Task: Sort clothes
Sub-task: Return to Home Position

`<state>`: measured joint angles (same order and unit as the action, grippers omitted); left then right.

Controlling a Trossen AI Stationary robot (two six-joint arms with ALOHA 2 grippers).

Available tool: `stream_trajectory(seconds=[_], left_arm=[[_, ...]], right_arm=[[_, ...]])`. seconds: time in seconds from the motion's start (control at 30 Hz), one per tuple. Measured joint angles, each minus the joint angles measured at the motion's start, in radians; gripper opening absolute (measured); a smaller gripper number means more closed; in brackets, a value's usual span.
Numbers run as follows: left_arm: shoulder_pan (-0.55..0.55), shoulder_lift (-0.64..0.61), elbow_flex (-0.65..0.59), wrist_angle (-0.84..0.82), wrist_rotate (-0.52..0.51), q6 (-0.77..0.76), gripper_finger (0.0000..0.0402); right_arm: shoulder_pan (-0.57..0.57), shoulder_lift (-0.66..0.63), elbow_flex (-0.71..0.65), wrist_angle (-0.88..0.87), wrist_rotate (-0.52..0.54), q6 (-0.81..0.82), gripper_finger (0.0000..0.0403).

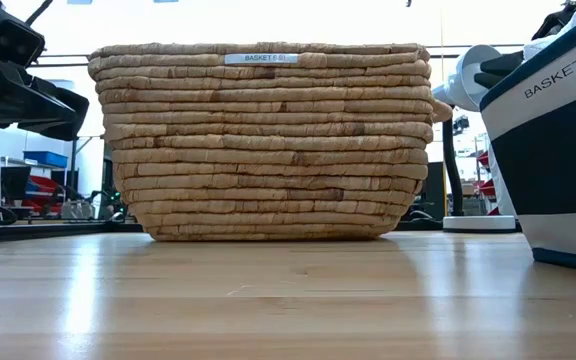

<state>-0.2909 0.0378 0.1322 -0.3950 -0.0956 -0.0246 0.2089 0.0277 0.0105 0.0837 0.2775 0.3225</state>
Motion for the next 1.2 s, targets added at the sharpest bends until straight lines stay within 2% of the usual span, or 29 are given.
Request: stream_trajectory(seconds=[0.27, 0.93, 1.2], left_arm=[[0.0, 0.0, 0.0, 0.0, 0.0, 0.0, 0.0016], [0.0, 0.0, 0.0, 0.0, 0.001, 0.0, 0.0016], [0.0, 0.0, 0.0, 0.0, 0.001, 0.0, 0.0016]], right_arm=[[0.0, 0.0, 0.0, 0.002, 0.0, 0.0, 0.0059], [0.0, 0.0, 0.0, 0.002, 0.001, 0.0, 0.0098], [0.0, 0.0, 0.0, 0.002, 0.001, 0.0, 0.0084]])
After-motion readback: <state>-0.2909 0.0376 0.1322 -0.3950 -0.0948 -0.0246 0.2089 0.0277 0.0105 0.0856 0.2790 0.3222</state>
